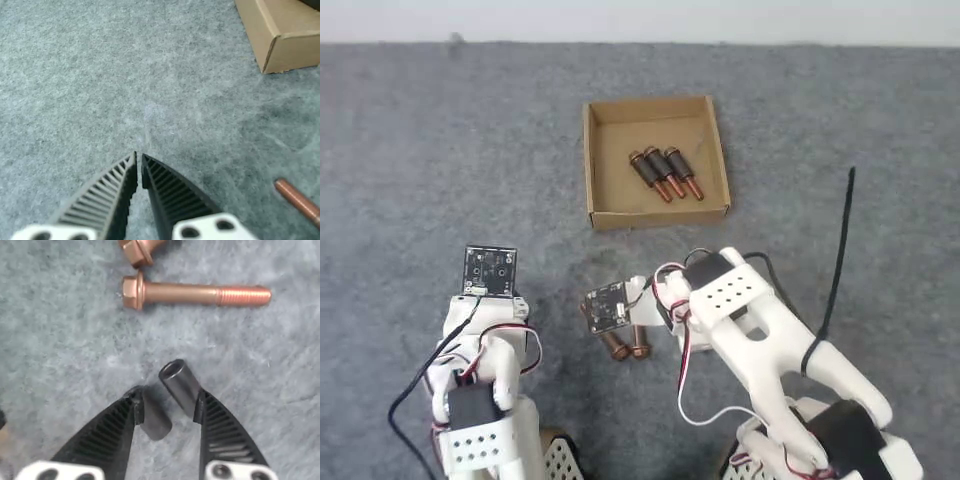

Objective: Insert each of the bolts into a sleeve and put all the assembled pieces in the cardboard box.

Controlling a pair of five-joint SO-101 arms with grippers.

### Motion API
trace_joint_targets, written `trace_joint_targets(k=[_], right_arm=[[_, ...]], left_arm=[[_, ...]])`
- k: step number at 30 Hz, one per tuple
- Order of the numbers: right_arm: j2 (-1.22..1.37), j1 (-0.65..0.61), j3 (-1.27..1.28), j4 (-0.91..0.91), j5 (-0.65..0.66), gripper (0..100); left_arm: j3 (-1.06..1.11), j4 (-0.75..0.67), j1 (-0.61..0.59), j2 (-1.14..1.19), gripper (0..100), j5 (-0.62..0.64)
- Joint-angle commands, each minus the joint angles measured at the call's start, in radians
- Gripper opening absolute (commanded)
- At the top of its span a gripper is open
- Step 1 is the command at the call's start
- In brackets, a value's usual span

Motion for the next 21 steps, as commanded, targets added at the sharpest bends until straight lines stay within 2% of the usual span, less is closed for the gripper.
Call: trace_joint_targets(k=[1,6,13,15,21], right_arm=[[-0.044,0.005,0.018,-0.070,0.026,14.8],[-0.028,0.047,0.031,-0.090,0.101,14.7],[0.156,0.120,0.018,-0.216,0.114,14.7],[0.182,0.117,-0.025,-0.180,0.112,14.5],[0.211,0.113,-0.068,-0.177,0.110,5.4]], left_arm=[[-0.010,-0.029,0.002,-0.018,1,-0.011],[-0.010,-0.029,0.002,-0.018,1,-0.011],[-0.010,-0.029,0.002,-0.018,1,-0.011],[-0.010,-0.029,0.002,-0.018,1,-0.011],[-0.010,-0.031,0.003,-0.018,1,-0.011]])
